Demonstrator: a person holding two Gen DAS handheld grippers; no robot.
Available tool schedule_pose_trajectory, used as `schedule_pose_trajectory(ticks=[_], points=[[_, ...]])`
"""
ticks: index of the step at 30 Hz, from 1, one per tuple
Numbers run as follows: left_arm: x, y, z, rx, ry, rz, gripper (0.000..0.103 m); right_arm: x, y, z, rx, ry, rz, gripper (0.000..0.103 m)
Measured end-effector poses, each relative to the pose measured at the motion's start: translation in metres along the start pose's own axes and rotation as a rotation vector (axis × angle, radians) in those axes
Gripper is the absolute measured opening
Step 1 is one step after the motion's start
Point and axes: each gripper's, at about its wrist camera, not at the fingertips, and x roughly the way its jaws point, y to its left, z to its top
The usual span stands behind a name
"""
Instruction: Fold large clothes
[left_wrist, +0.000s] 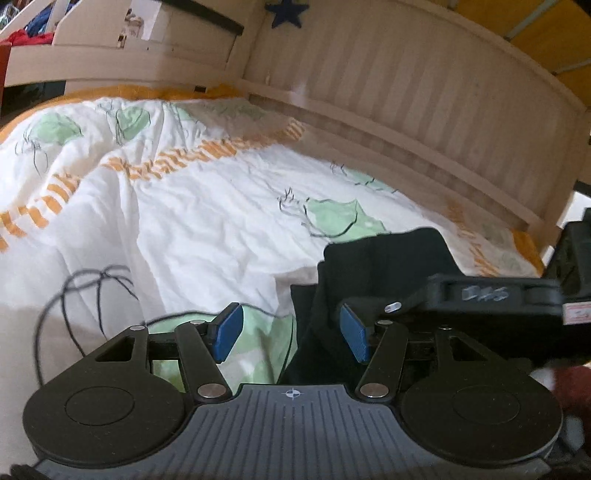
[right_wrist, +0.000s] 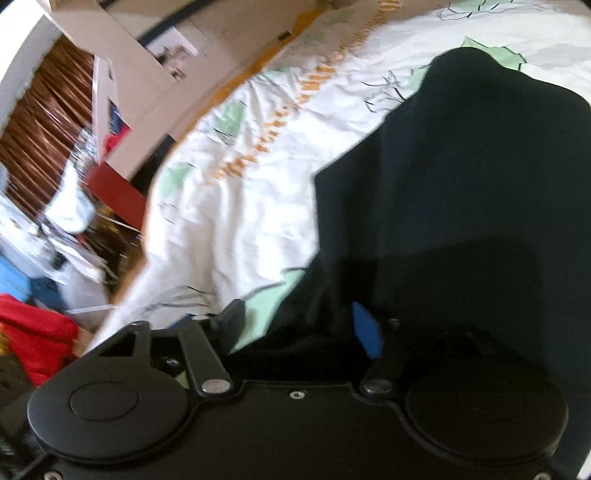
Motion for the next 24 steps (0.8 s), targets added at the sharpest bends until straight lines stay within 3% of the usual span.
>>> schedule_pose_trajectory(ticks=[3,8,11,13,15,17,20,24], points=[[-0.001,-0.002,0.007,0.027,-0.021,-0.010,0.057,-0.031,-0.004,0.005,0.020,-0.068,0.034,0.080],[0.001,-0.018,0.017,0.104,-0.050,-0.049,0.057,-0.092,-0.018,0.010,0.062,-0.214,0.025,0.082],[0.007,-0.032,0.017,0.159,-0.040,-0.088,0.058,-0.120,-0.026,0.007,0.076,-0.284,-0.038,0.082],[0.013,-0.043,0.013,0.205,-0.018,-0.118,0.058,-0.131,-0.027,0.000,0.053,-0.299,-0.113,0.079],[0.019,-0.053,0.007,0.254,0.013,-0.138,0.058,-0.131,-0.024,-0.009,0.017,-0.282,-0.180,0.058],[0.019,-0.060,-0.001,0.294,0.030,-0.155,0.058,-0.125,-0.019,-0.020,-0.028,-0.255,-0.260,0.049],[0.016,-0.064,-0.010,0.348,0.038,-0.167,0.058,-0.116,-0.011,-0.036,-0.084,-0.231,-0.339,0.044],[0.016,-0.064,-0.013,0.365,0.044,-0.160,0.058,-0.107,-0.006,-0.050,-0.129,-0.189,-0.335,0.039]])
